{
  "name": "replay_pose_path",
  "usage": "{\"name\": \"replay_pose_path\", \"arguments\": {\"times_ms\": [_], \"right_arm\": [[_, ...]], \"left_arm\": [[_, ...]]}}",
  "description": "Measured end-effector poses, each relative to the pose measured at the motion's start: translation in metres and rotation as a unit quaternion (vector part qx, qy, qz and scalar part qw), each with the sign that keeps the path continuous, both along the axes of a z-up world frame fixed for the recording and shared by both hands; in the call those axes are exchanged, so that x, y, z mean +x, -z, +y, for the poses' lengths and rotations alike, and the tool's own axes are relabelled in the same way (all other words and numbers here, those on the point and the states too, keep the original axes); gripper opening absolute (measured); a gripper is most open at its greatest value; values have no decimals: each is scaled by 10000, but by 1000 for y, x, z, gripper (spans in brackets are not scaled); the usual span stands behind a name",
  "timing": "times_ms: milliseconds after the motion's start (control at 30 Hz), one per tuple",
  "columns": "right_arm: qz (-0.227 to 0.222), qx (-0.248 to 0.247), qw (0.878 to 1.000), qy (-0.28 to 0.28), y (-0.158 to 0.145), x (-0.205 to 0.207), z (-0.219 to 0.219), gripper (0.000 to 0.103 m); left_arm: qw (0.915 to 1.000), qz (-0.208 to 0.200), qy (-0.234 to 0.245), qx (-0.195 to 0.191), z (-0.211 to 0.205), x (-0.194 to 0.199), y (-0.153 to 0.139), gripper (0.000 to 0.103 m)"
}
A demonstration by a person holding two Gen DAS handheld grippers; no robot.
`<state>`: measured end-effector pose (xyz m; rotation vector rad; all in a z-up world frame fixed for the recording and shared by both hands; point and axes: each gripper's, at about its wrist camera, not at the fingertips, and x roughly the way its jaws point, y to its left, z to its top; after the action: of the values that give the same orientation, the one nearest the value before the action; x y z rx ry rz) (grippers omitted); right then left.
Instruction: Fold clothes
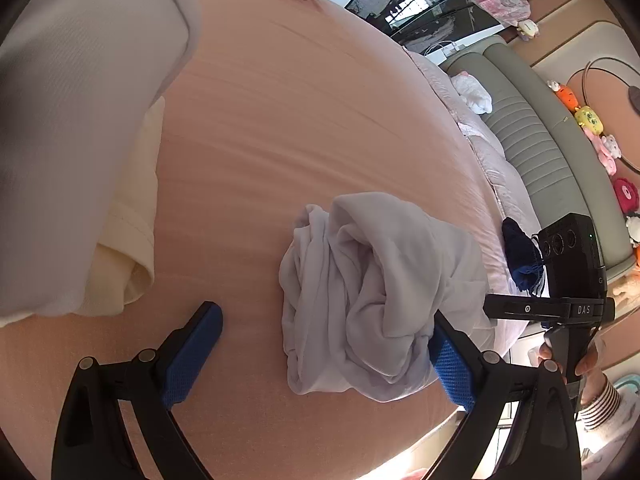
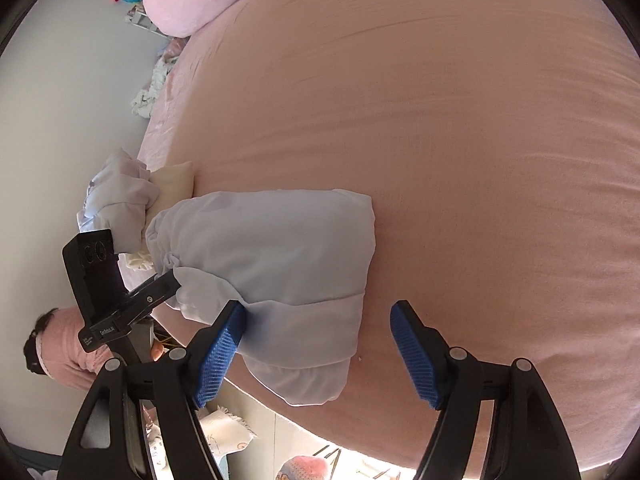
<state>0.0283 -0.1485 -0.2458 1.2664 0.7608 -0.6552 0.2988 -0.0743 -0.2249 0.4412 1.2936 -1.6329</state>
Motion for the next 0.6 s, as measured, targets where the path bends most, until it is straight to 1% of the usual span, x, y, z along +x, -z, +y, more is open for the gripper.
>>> {"name": "replay_pose_path", "arguments": {"times_ms": [67, 167, 200, 267, 367, 400, 433, 600], "right_arm": [[-124, 69, 9999, 99, 5, 0, 0, 75], [-480, 349, 9977, 338, 16, -3, 2, 77], [-573, 396, 9967, 425, 19, -4, 2, 77], [-745, 460, 9944, 599, 24, -6, 3, 78], [-881, 399, 9929, 686, 25, -5, 3, 80], [-921, 375, 9924, 722, 25, -4, 2, 80], [-962, 352, 9918, 759, 25, -4, 1, 80], [-1151, 269, 9888, 914, 25, -1, -4, 81]], "left_arm": [[9998, -33, -125, 122, -3, -3, 2, 99], [9988, -50, -375, 323, -1, -6, -1, 99], [9985, -21, -435, 334, 1, -7, -2, 98], [9979, 209, -536, 300, 2, -11, -1, 97], [9930, 846, -787, 259, 2, -10, 9, 97], [9919, 935, -827, 241, 1, -10, 10, 97], [9908, 1016, -866, 224, -1, -9, 11, 97], [9917, 964, -833, 185, -7, -12, 10, 97]]}}
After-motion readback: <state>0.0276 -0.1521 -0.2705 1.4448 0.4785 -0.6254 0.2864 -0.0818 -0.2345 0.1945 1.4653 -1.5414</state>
